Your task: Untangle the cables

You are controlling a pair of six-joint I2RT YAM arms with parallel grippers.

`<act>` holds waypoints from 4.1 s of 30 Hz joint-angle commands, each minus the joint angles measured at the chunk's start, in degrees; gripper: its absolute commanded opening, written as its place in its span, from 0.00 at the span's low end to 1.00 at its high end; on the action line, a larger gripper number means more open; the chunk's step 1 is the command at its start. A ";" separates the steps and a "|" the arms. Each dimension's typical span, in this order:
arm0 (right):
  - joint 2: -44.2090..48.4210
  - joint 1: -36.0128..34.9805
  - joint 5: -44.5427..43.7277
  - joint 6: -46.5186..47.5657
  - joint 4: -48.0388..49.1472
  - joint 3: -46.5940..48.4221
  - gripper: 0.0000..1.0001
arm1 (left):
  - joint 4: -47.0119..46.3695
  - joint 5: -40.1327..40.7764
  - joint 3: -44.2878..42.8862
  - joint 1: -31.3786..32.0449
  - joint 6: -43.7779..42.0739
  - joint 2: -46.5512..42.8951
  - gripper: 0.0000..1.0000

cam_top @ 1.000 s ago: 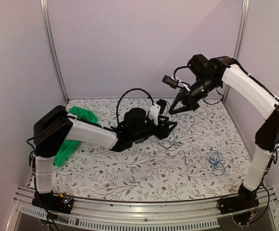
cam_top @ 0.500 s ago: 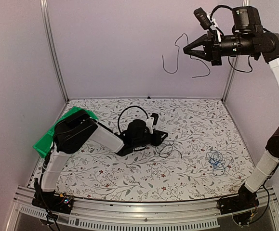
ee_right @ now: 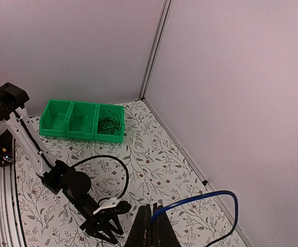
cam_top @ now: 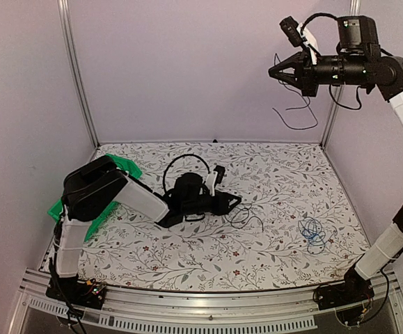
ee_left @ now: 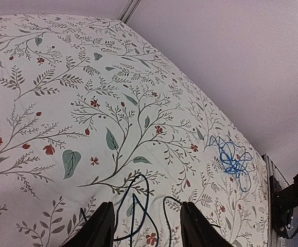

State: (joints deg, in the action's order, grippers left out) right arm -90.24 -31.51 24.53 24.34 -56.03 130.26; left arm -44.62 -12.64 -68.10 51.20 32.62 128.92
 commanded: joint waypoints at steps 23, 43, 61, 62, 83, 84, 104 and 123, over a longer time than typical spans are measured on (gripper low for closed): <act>-1.49 -0.22 16.92 3.40 -2.14 -20.95 0.00 | 6.99 5.71 6.15 0.14 -15.64 -32.96 0.54; -1.08 -0.86 21.04 3.17 -3.23 -23.19 0.00 | 8.69 -4.75 -8.32 0.59 -19.36 -21.14 0.44; -1.11 -0.91 18.70 3.55 -3.11 -23.71 0.05 | 11.32 -3.97 -9.92 0.41 -20.39 -20.27 0.00; -0.96 -0.86 17.79 3.64 -3.12 -24.31 0.11 | 11.50 -2.68 -8.96 0.26 -20.36 -21.05 0.00; 6.63 4.35 3.34 10.29 7.62 -59.79 0.56 | 43.74 17.95 16.39 -16.30 -25.68 -56.29 0.00; 7.06 4.34 2.93 10.29 8.14 -60.49 0.56 | 44.36 19.05 17.02 -17.24 -26.49 -57.73 0.00; 9.01 4.35 2.95 10.36 7.69 -62.59 0.57 | 59.42 34.50 18.66 -38.10 -26.38 -62.40 0.00; 8.79 4.35 0.22 11.29 7.95 -63.74 0.57 | 56.38 37.30 20.41 -48.10 -20.33 -54.15 0.00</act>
State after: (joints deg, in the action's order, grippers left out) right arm -82.54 -27.29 25.80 34.87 -48.75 67.00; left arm 14.11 25.06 -48.01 4.71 11.20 73.06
